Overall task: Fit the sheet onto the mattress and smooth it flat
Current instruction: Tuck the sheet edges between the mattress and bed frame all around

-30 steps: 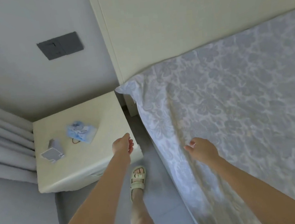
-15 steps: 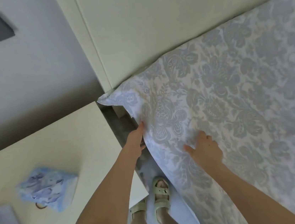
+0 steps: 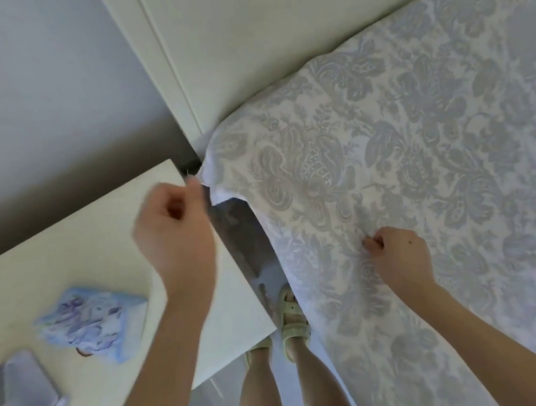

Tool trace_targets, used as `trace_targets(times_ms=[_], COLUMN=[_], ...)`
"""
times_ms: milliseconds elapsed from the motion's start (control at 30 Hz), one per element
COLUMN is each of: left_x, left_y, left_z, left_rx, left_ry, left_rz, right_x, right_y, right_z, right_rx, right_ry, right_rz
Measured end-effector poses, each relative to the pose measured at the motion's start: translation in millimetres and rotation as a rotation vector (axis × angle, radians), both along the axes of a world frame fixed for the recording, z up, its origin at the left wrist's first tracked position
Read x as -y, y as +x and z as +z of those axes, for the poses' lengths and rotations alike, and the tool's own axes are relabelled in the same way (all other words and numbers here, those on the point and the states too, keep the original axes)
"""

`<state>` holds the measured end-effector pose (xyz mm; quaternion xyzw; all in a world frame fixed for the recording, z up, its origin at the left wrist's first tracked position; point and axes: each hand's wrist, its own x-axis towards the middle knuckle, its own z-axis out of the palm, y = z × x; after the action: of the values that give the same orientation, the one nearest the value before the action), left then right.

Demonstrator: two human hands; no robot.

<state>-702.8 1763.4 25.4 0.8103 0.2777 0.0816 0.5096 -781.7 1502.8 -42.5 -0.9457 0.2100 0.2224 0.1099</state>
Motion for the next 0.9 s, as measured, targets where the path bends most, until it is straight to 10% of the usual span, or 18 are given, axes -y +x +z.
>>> trace_targets(times_ms=[233,333,633,900], left_x=[0,20,27,36], left_y=[36,31,87,120], left_z=[-77,-102,-124,-117], left_rx=[-0.674,-0.906,-0.506,-0.311], left_ry=[-0.210,-0.696,-0.959,-0.159], left_rz=[-0.276,-0.061,0.143,0.028], right_x=[-15,-24,-22,-25], right_y=[4,1,7,37], right_z=[-16,-20,-21,-36], right_rx=[-0.036,-0.006,0.104,0.108], right_ry=[0.026,0.026,0.050,0.053], right_rz=[0.043,0.047,-0.041,0.092])
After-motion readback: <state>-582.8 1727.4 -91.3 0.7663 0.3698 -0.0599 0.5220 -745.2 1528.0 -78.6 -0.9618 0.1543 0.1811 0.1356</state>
